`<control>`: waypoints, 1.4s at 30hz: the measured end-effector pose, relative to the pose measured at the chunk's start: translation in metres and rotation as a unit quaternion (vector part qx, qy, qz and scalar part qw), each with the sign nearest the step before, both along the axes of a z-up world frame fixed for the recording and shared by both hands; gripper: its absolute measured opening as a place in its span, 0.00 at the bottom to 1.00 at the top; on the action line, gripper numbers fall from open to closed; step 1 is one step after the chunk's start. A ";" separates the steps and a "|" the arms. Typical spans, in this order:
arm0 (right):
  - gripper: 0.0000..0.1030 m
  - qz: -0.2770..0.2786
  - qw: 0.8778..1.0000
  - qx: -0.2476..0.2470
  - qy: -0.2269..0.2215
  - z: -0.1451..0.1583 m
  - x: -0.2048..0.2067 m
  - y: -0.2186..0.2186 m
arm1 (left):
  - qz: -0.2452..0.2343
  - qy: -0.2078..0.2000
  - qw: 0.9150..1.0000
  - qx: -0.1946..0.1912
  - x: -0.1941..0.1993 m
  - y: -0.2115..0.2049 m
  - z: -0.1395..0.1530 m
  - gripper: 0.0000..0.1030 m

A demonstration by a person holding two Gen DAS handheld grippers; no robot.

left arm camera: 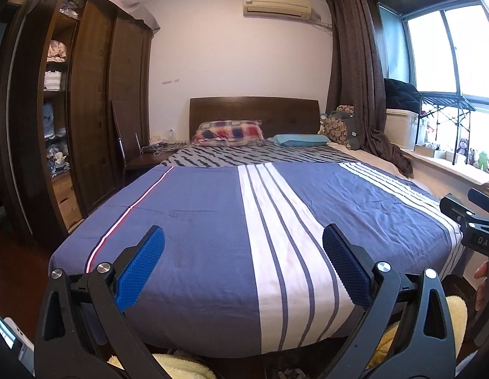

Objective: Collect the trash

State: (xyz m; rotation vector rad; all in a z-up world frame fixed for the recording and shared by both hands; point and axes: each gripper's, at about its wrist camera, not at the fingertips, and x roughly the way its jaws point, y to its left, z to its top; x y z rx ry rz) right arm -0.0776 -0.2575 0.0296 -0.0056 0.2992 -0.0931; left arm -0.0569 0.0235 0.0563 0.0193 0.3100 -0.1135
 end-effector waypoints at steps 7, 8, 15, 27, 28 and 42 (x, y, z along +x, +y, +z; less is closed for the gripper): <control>0.97 0.008 1.000 0.000 0.005 -0.001 0.002 0.002 | -0.004 -0.002 1.000 -0.003 -0.001 0.001 0.001 0.92; 0.97 0.009 1.000 0.000 0.006 0.000 0.002 0.002 | -0.003 -0.002 1.000 -0.002 -0.002 0.001 0.001 0.92; 0.97 0.013 1.000 0.000 0.007 0.000 0.005 0.005 | -0.004 -0.001 1.000 -0.003 -0.002 0.001 0.000 0.92; 0.97 0.022 1.000 -0.003 0.005 -0.003 0.002 0.011 | -0.004 0.001 1.000 -0.004 -0.001 0.000 0.001 0.92; 0.97 0.023 1.000 -0.003 0.006 -0.003 0.003 0.011 | -0.005 0.001 1.000 -0.004 -0.001 0.000 0.001 0.92; 0.97 0.026 1.000 -0.003 0.005 -0.003 0.003 0.013 | -0.005 -0.002 1.000 -0.008 -0.003 -0.003 -0.001 0.92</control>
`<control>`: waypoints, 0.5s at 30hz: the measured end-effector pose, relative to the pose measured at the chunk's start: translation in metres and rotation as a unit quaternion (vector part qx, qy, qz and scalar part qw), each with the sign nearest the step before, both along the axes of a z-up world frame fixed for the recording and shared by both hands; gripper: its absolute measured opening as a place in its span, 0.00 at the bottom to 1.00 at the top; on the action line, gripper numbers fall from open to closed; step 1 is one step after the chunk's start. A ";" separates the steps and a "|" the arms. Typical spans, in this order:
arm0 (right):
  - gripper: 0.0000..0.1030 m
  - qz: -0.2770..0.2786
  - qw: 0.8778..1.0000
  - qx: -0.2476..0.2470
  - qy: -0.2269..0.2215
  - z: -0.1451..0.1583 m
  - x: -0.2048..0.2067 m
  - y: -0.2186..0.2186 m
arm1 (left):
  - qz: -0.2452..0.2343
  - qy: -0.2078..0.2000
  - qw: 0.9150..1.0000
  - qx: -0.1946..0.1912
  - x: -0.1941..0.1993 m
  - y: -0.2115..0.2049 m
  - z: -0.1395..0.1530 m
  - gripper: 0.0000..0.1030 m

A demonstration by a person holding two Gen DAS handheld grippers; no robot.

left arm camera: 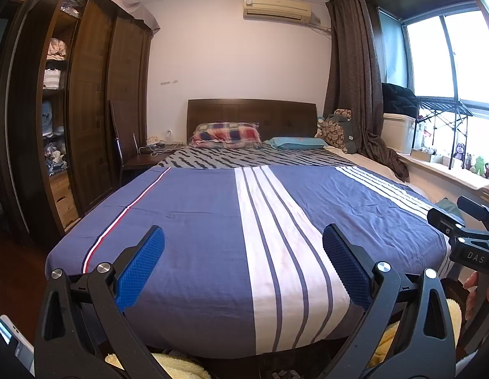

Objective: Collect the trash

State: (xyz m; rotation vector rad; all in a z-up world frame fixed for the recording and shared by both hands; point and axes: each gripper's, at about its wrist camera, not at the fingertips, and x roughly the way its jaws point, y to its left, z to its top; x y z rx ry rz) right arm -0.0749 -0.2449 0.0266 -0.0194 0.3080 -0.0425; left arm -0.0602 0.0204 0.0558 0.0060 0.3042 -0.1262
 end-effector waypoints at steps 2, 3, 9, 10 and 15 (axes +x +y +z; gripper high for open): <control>0.97 0.001 1.000 -0.001 0.001 0.000 0.001 0.001 | -0.001 0.000 1.000 0.000 0.000 0.000 0.000 0.92; 0.97 0.002 1.000 -0.001 0.002 0.000 0.000 0.002 | -0.001 0.000 1.000 -0.001 0.000 0.000 0.000 0.92; 0.97 0.005 1.000 -0.001 0.004 -0.001 0.000 0.004 | -0.003 -0.001 1.000 -0.003 -0.001 0.000 0.001 0.92; 0.97 0.005 1.000 -0.002 0.003 -0.001 0.000 0.005 | -0.003 0.000 1.000 -0.003 -0.001 0.001 0.001 0.92; 0.97 0.005 1.000 -0.001 0.004 -0.001 0.000 0.004 | -0.002 -0.001 1.000 -0.003 -0.001 0.000 0.001 0.92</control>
